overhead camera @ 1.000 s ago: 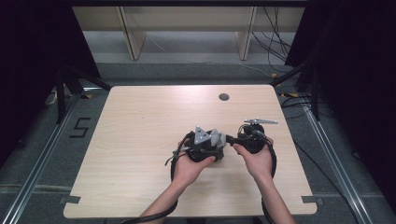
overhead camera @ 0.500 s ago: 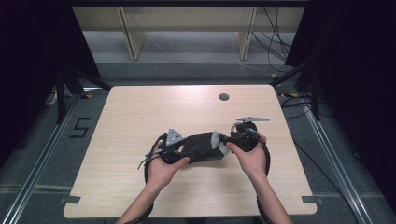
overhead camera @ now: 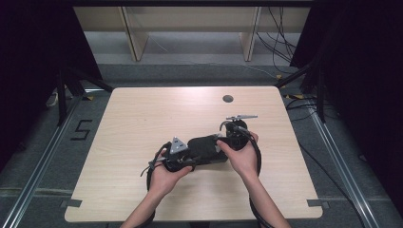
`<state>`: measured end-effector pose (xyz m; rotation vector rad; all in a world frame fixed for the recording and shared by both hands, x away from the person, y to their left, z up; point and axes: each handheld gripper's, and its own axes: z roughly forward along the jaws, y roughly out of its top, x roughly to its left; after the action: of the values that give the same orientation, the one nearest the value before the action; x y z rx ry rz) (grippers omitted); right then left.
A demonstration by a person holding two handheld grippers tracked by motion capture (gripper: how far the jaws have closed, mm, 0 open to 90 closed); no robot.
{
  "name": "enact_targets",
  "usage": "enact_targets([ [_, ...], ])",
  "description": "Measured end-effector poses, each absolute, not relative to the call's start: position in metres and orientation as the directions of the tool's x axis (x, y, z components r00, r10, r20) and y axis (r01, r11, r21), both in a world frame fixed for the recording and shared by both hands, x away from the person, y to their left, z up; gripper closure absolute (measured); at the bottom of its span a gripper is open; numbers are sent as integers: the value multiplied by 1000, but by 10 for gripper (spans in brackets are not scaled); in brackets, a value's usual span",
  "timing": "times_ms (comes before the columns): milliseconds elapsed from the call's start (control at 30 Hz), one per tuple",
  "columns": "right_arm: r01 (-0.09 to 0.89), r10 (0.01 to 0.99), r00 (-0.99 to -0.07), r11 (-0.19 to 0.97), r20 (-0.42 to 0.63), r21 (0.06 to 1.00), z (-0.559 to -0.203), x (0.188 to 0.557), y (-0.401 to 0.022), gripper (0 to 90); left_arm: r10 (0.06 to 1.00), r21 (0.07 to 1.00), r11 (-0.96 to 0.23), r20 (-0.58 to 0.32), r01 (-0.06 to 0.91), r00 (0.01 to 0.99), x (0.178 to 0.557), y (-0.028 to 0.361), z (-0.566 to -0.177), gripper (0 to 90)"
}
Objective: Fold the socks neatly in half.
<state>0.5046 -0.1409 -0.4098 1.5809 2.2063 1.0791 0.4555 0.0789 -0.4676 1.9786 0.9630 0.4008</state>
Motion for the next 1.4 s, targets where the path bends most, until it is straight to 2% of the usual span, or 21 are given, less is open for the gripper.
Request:
enact_targets([
  [33, 737, 900, -379, 152, 216, 659, -413, 506, -141, 372, 763, 817, -318, -81, 481, 642, 456, 78, -469, 426],
  [100, 768, 910, -353, 148, 219, 623, -419, 508, -139, 445, 759, 810, -326, -83, 488, 646, 457, 78, -473, 411],
  [167, 775, 901, -379, 185, 210, 604, -424, 508, -140, 636, 767, 808, -323, -82, 493, 637, 457, 78, -476, 416],
  [233, 766, 908, -372, 184, 192, 616, -424, 503, -142, 735, 770, 809, -321, -80, 493, 633, 458, 79, -477, 456],
  [267, 757, 904, -384, 193, 187, 624, -422, 502, -145, 747, 770, 809, -316, -87, 496, 633, 459, 80, -478, 471],
  [433, 736, 899, -413, 234, 147, 635, -411, 497, -151, 761, 772, 805, -321, -83, 499, 630, 458, 80, -478, 486],
  [533, 738, 899, -420, 259, 125, 623, -419, 498, -156, 782, 772, 803, -322, -84, 501, 631, 457, 79, -481, 485],
  [700, 768, 911, -382, 222, 152, 601, -436, 498, -162, 784, 772, 802, -324, -82, 501, 631, 458, 77, -482, 480],
  [767, 769, 913, -379, 220, 150, 600, -442, 500, -164, 782, 763, 801, -310, -112, 512, 637, 459, 78, -480, 470],
  [833, 786, 922, -349, 193, 165, 587, -445, 500, -163, 780, 751, 826, -220, -197, 520, 631, 458, 80, -472, 444],
  [900, 791, 914, -360, 192, 189, 581, -445, 500, -165, 776, 723, 840, -157, -260, 519, 640, 459, 82, -462, 437],
  [1033, 784, 918, -357, 194, 172, 590, -446, 501, -164, 771, 768, 849, -158, -215, 504, 604, 469, 78, -449, 440],
  [1100, 784, 913, -367, 201, 177, 587, -445, 501, -165, 765, 788, 826, -223, -160, 517, 594, 477, 74, -456, 443],
  [1200, 787, 915, -359, 192, 183, 586, -447, 501, -167, 754, 791, 791, -260, -154, 553, 592, 479, 69, -469, 434],
  [1400, 805, 915, -344, 172, 210, 568, -449, 502, -169, 746, 813, 775, -283, -119, 565, 570, 473, 69, -480, 439],
])
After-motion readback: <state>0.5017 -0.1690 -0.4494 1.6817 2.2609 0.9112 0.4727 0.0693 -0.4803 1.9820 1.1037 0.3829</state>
